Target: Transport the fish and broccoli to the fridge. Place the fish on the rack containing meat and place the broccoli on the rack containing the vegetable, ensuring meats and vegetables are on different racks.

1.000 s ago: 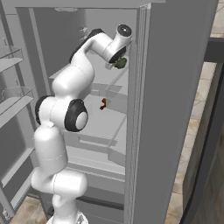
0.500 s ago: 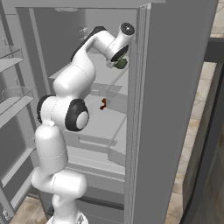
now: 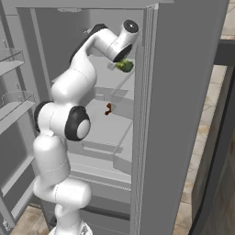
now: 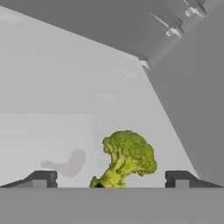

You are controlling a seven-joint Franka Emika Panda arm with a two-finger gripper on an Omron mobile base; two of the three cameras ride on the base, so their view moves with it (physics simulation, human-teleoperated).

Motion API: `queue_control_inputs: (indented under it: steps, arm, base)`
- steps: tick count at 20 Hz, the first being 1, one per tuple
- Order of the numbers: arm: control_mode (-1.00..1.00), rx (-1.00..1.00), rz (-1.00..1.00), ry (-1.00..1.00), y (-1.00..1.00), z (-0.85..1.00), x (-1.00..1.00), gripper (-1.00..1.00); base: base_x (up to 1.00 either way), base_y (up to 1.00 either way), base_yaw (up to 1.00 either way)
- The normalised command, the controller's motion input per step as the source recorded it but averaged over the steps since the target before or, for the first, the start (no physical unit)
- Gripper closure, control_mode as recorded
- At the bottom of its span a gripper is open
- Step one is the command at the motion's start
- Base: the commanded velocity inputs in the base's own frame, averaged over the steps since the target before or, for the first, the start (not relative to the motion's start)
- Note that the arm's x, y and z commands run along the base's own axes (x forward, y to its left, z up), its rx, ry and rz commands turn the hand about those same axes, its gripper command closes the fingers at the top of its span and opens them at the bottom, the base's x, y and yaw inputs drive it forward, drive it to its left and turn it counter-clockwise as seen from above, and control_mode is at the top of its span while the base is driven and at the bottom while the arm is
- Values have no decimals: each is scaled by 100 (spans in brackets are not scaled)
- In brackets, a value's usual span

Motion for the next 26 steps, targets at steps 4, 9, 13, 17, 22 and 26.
queue_control_inputs:
  steps: [4, 9, 13, 17, 22, 26]
  arm:
    - [-100, 0, 0, -1, 36, 1, -41, -100]
    - [-100, 0, 0, -10, 28, 0, -53, -100]
    - [-100, 2, -1, -10, 19, 0, -71, -100]
    - [-100, 4, 0, -4, 26, 0, -75, -100]
    - [-100, 1, -1, -1, 25, 0, -92, -100]
    - [-100, 0, -2, 0, 19, 0, -100, -100]
  base:
    - [0, 0, 0]
    - [0, 0, 0]
    - [0, 0, 0]
    - [0, 0, 0]
    - [0, 0, 0]
    - [0, 0, 0]
